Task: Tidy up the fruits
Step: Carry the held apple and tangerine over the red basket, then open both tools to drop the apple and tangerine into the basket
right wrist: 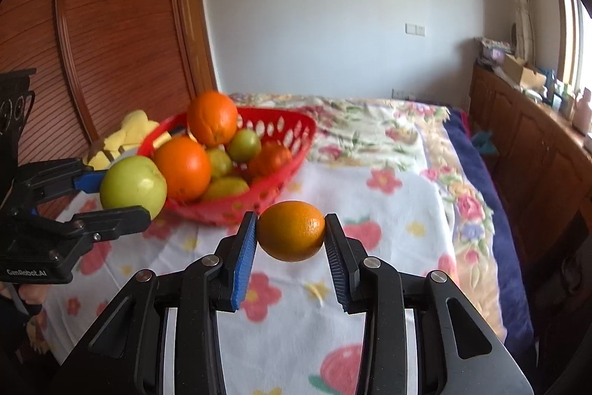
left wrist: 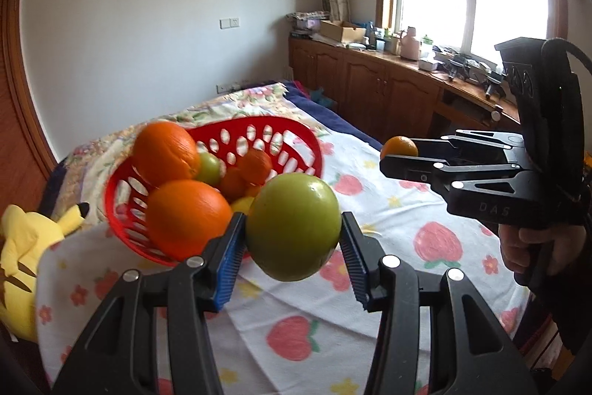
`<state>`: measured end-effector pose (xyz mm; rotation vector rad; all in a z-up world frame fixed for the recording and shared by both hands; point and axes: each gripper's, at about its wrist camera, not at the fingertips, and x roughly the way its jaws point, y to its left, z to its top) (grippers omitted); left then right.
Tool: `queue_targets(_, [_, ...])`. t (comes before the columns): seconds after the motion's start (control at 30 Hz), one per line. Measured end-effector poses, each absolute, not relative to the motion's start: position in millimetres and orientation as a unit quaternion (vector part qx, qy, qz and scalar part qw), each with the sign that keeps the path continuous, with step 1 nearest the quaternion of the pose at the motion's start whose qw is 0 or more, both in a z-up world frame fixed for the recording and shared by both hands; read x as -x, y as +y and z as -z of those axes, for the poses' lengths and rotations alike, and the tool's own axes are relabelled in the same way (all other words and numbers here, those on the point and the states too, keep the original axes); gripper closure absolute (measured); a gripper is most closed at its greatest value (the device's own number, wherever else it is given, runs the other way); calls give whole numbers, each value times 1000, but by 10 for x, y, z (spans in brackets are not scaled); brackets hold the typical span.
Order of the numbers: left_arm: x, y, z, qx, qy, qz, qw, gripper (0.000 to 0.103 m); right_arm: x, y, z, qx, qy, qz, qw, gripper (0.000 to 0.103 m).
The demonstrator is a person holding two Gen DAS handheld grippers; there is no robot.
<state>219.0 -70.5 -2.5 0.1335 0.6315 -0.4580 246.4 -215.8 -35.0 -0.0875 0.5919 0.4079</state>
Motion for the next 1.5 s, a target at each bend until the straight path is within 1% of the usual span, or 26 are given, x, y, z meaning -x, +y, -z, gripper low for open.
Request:
queue_targets(0.37, [-2481,-483,-94,-65,296,196,933,54,-2892,-1722,263,73,285,-233,927,67])
queue_targets(0.77, [-2769,-449,45,-54,309,186,931,54,-3233,-1482,433,101,313,-253,910,67])
queue_targets(0.97, [-2883,-477,92,-57,315,186,929,54,-3263,-1491,507,90,317,-255,909,65])
queue_targets(1.23, [-3104,-621,145,-67,322,178,927,53,-3183,-1629,447,85,296,-247,919,63])
queue_targets(1.5, [-3252,-685,248,-66,336,165,925,53,-3174,-1745,447,76,294,-241,922,62])
